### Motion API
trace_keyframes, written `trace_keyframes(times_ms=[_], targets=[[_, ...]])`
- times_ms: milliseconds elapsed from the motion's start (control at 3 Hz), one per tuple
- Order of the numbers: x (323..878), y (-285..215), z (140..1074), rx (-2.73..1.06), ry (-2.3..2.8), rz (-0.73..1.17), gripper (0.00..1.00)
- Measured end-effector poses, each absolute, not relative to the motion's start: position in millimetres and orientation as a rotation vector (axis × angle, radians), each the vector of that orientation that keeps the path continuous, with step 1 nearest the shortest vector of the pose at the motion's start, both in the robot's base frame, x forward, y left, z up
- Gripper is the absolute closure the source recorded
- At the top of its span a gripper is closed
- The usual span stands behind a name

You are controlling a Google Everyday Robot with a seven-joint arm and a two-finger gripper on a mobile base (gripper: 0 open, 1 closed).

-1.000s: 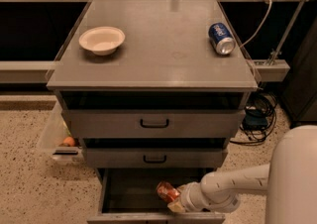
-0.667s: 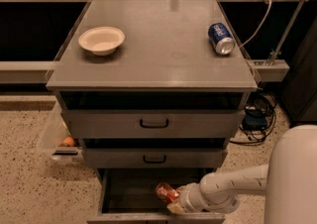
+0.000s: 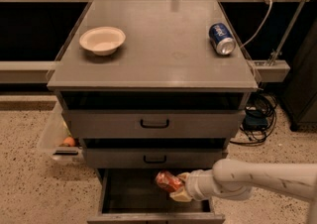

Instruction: Pick coke can from bottom drawer and place on counter

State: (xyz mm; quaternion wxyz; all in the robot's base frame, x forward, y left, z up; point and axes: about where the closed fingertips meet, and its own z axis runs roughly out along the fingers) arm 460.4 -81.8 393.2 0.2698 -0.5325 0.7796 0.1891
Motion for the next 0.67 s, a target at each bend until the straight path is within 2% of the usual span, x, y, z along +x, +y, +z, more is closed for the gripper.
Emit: trace_keyframes(times_ms=[667], targets=[[439.9, -106.5, 546.6, -1.522, 1.806, 0.527, 1.00]])
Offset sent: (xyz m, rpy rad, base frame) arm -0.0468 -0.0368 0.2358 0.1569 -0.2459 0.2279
